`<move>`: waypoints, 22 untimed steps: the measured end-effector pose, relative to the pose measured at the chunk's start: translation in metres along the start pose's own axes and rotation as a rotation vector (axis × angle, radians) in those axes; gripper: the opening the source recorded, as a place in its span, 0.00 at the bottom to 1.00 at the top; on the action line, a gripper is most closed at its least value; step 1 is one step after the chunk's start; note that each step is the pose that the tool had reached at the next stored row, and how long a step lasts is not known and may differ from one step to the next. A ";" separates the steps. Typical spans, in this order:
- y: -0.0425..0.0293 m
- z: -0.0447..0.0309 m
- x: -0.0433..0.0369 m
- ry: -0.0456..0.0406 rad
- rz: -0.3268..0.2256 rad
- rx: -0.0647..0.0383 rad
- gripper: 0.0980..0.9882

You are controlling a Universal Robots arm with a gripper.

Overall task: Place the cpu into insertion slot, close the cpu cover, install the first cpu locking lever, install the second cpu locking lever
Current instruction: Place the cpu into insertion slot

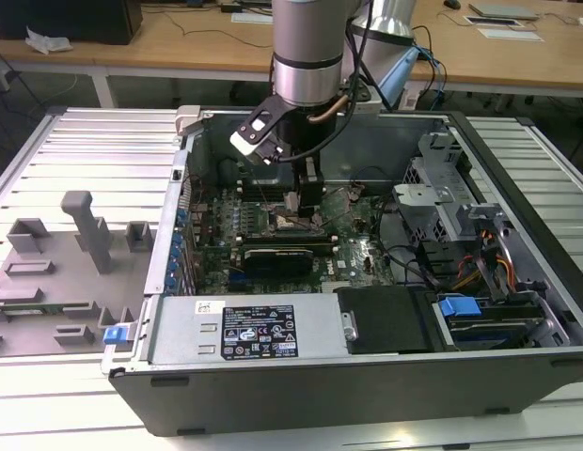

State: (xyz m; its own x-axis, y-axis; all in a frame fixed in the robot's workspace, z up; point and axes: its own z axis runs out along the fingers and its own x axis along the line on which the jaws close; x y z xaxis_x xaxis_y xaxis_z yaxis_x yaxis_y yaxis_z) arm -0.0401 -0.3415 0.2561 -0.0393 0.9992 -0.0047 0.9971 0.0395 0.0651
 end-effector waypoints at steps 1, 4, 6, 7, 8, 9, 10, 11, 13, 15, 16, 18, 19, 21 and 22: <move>0.0000 0.0010 0.0017 -0.0009 0.000 0.000 0.50; 0.0001 0.0043 0.0102 -0.0047 0.002 0.000 0.50; -0.0004 0.0076 0.0128 -0.0077 0.004 0.000 0.50; -0.0007 0.0094 0.0137 -0.0094 0.005 0.001 0.50; -0.0011 0.0114 0.0152 -0.0102 0.007 0.000 0.50; -0.0015 0.0135 0.0165 -0.0108 0.009 0.001 0.50; -0.0019 0.0158 0.0175 -0.0112 0.011 0.001 0.50; -0.0025 0.0179 0.0178 -0.0112 0.012 0.001 0.50; -0.0030 0.0204 0.0182 -0.0113 0.012 0.001 0.50; -0.0035 0.0248 0.0191 -0.0114 0.014 0.001 0.50; -0.0042 0.0281 0.0196 -0.0114 0.016 0.001 0.50; -0.0049 0.0311 0.0212 -0.0118 0.018 0.001 0.50; -0.0051 0.0321 0.0222 -0.0118 0.019 0.001 0.50; -0.0055 0.0337 0.0235 -0.0122 0.021 0.001 0.50; -0.0057 0.0344 0.0238 -0.0123 0.021 0.001 0.50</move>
State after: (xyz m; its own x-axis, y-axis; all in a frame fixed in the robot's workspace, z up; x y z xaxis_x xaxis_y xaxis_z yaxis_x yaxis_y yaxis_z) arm -0.0445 -0.3180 0.2212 -0.0171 0.9997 -0.0156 0.9977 0.0181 0.0646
